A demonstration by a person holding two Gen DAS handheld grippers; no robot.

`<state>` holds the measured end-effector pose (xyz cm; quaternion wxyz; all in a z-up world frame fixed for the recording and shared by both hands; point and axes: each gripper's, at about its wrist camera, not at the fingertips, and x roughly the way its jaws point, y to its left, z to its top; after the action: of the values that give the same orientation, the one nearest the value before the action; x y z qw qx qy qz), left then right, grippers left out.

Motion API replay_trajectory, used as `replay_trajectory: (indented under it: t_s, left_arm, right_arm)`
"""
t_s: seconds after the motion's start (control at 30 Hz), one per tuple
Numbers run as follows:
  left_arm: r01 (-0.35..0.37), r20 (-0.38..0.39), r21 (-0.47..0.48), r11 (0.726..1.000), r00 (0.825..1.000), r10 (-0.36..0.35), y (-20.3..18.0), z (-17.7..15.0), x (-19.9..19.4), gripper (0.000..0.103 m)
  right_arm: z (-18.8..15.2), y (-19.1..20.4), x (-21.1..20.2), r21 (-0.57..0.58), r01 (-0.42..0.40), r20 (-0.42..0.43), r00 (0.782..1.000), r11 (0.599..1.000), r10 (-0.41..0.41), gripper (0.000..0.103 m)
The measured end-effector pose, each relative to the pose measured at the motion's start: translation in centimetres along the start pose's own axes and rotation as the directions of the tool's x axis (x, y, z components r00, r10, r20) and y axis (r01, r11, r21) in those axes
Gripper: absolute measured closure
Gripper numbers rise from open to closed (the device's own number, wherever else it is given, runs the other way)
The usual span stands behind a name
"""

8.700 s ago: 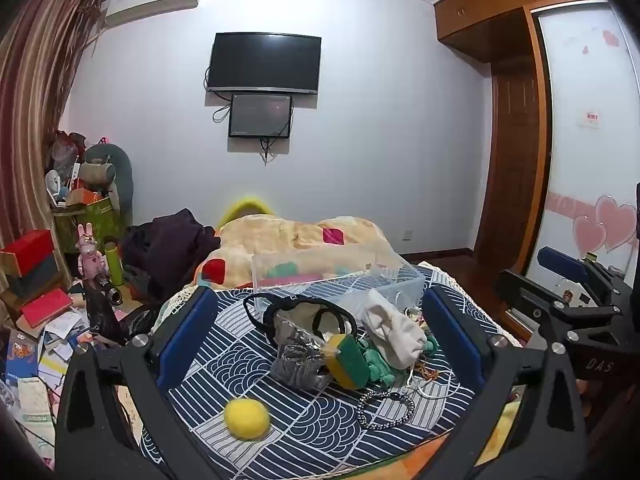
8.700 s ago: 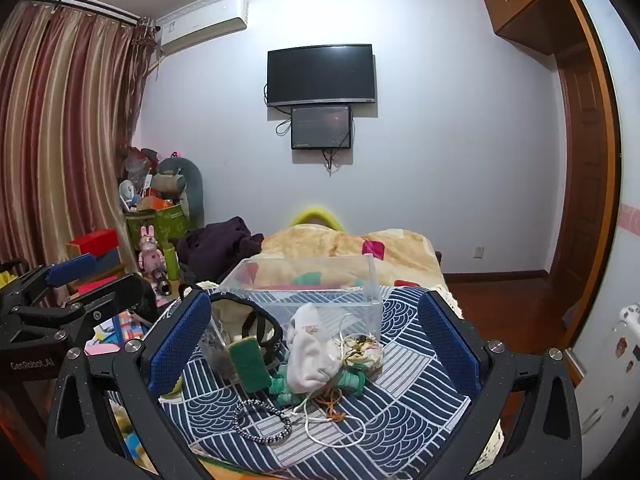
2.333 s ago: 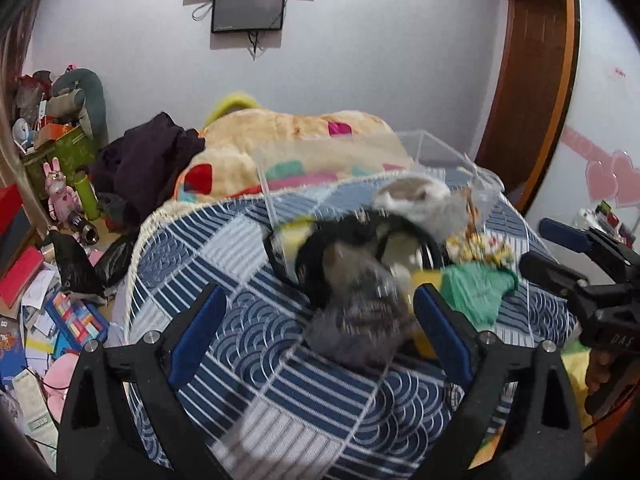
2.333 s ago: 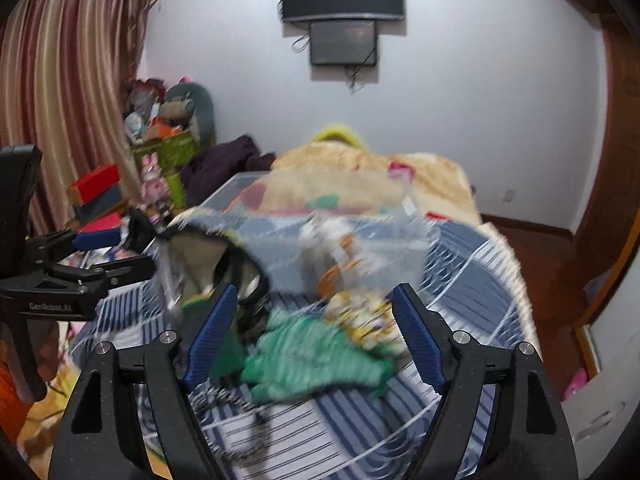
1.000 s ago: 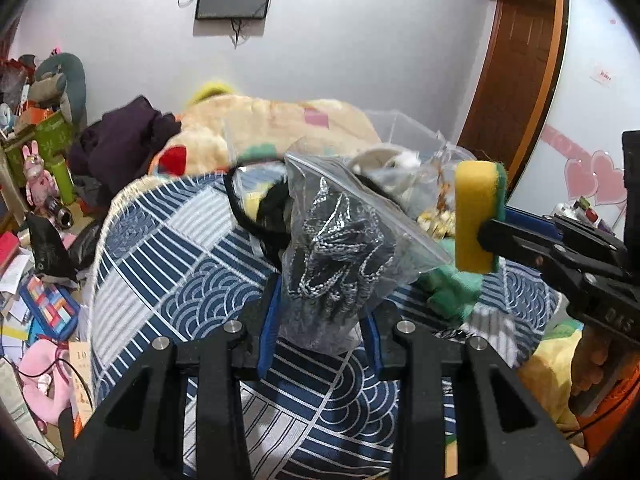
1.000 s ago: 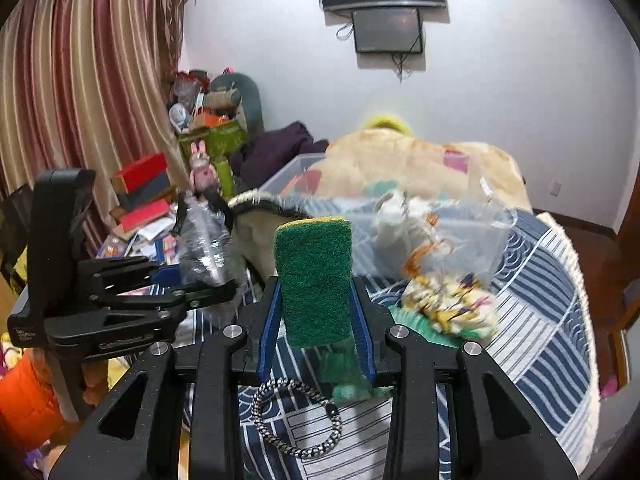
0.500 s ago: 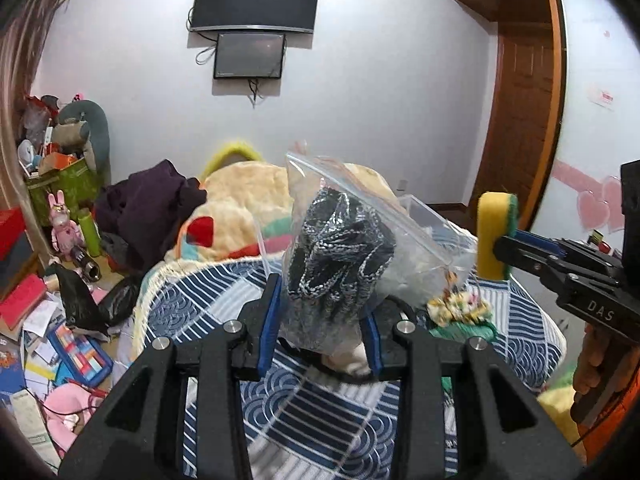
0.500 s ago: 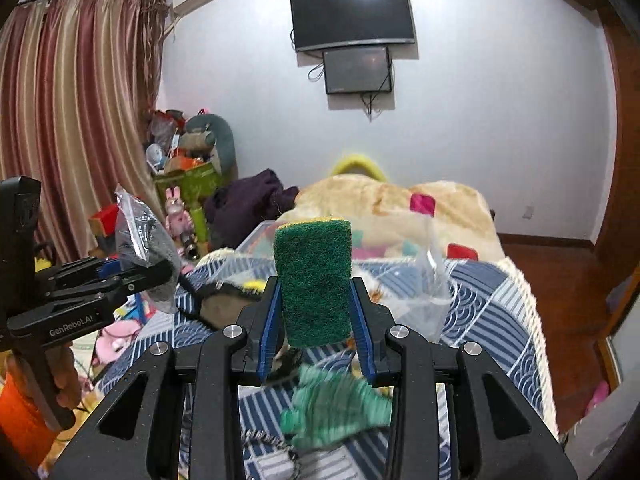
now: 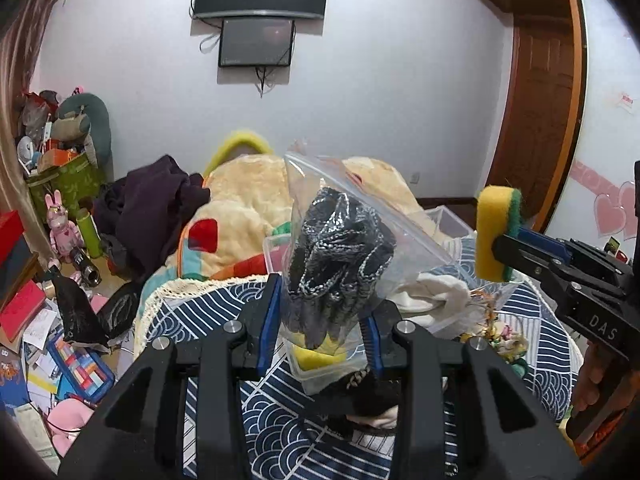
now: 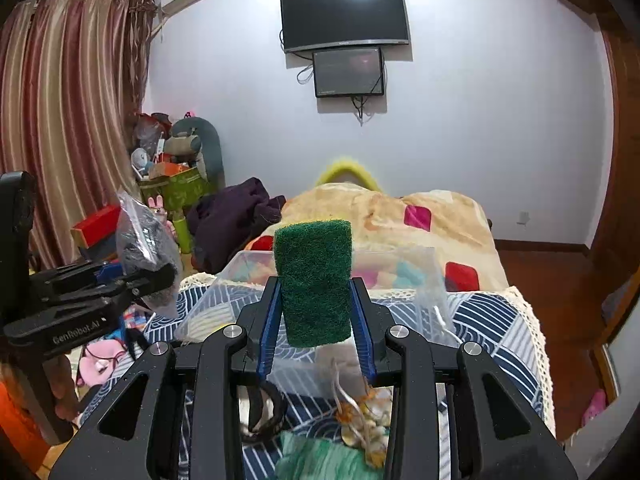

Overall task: Organize soft objects
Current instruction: 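Place the glove bag into the clear box with the left tool while the right tool drops the sponge in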

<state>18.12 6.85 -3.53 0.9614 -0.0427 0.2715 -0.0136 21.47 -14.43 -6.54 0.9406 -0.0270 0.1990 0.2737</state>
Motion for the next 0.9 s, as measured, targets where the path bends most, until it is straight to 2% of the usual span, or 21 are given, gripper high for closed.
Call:
replay_trajectory:
  t_s: [0.33,0.5,0.73,0.8,0.9]
  left_arm:
    - [0.009,-0.146,0.000,1.000,0.989,-0.009,-0.2,-0.8,5.5,0.067]
    - [0.015,-0.202,0.007,1.000,0.979,-0.014,-0.5,-1.3,7.2,0.067]
    - [0.005,-0.207,0.011,1.000,0.978,-0.003,-0.7,-1.4,7.6,0.066]
    - [0.005,-0.211,0.015,1.000,0.977,-0.001,-0.8,-1.4,7.6,0.063]
    - [0.008,-0.209,0.010,1.000,0.978,-0.006,-0.8,-1.3,7.4,0.053]
  right_arm:
    - [-0.7,0.8,4.8,-0.032,0.020,-0.110,0.994,0.999,-0.023,0.073]
    - [-0.9,0.7,6.4,-0.015,0.004,-0.170,0.985,1.000,-0.006,0.073]
    - [-1.7,0.7,6.6,-0.021,0.005,-0.220,0.975,1.000,-0.009,0.071]
    - [-1.6,0.5,6.3,-0.011,-0.001,-0.223,0.975,1.000,-0.002,0.070]
    - [-1.4,0.4,5.6,-0.005,-0.013,-0.218,0.976,1.000,0.011,0.063]
